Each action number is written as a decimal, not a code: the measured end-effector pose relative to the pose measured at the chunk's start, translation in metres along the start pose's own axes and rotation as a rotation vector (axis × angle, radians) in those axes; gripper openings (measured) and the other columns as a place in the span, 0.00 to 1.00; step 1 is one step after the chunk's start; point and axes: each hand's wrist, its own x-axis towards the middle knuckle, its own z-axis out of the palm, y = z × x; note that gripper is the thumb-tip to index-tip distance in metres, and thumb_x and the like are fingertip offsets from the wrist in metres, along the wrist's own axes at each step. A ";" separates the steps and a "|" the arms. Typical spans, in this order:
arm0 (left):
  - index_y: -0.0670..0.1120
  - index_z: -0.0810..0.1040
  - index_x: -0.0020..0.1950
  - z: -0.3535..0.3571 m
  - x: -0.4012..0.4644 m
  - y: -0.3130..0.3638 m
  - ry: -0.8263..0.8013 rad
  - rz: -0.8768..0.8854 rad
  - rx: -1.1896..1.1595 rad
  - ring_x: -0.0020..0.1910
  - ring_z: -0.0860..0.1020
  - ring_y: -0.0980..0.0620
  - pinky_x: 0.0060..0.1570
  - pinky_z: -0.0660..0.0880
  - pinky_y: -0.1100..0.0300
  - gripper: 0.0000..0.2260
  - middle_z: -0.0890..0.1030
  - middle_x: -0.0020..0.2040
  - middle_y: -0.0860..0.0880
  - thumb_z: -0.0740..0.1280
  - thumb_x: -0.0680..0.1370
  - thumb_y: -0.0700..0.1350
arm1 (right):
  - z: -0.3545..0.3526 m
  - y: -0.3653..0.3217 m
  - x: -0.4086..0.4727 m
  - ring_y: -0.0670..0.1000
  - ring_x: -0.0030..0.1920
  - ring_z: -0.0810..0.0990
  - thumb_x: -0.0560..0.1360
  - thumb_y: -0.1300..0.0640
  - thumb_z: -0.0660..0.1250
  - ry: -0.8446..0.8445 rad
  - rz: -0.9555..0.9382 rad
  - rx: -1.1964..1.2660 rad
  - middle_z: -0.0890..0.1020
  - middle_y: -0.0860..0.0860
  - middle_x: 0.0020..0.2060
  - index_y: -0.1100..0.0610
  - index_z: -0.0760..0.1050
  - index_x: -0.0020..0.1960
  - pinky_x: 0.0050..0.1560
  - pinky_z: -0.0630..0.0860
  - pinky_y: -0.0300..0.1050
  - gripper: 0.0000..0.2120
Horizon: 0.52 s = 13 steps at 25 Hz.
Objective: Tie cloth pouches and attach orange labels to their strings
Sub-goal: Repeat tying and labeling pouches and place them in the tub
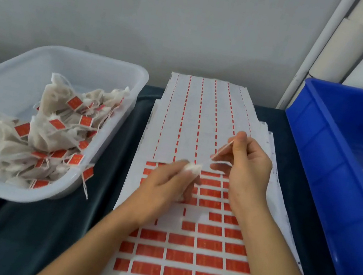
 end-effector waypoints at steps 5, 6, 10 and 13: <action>0.49 0.80 0.50 -0.002 0.012 0.002 0.113 -0.027 0.042 0.44 0.86 0.49 0.50 0.85 0.52 0.17 0.86 0.45 0.46 0.58 0.88 0.56 | -0.004 0.017 0.003 0.53 0.44 0.88 0.83 0.43 0.62 -0.067 0.007 0.130 0.87 0.53 0.42 0.59 0.80 0.52 0.43 0.85 0.48 0.19; 0.49 0.80 0.53 -0.004 0.010 0.000 0.133 -0.035 0.011 0.45 0.86 0.47 0.50 0.85 0.51 0.16 0.86 0.45 0.46 0.58 0.88 0.56 | -0.003 0.019 0.002 0.54 0.46 0.88 0.83 0.44 0.62 -0.091 0.018 0.173 0.87 0.53 0.45 0.60 0.79 0.53 0.46 0.85 0.51 0.19; 0.40 0.80 0.54 0.001 0.009 0.002 0.104 0.009 -0.009 0.44 0.85 0.42 0.53 0.84 0.47 0.17 0.85 0.45 0.41 0.59 0.88 0.51 | -0.004 0.019 0.003 0.57 0.47 0.88 0.84 0.47 0.62 -0.202 0.172 0.434 0.87 0.58 0.45 0.61 0.77 0.52 0.50 0.84 0.55 0.16; 0.32 0.78 0.51 -0.009 -0.002 -0.005 0.127 0.061 0.019 0.43 0.79 0.45 0.50 0.78 0.50 0.20 0.81 0.43 0.39 0.63 0.87 0.51 | 0.017 0.011 -0.021 0.49 0.31 0.80 0.86 0.52 0.59 -0.245 0.184 0.341 0.79 0.51 0.28 0.58 0.74 0.38 0.42 0.81 0.48 0.20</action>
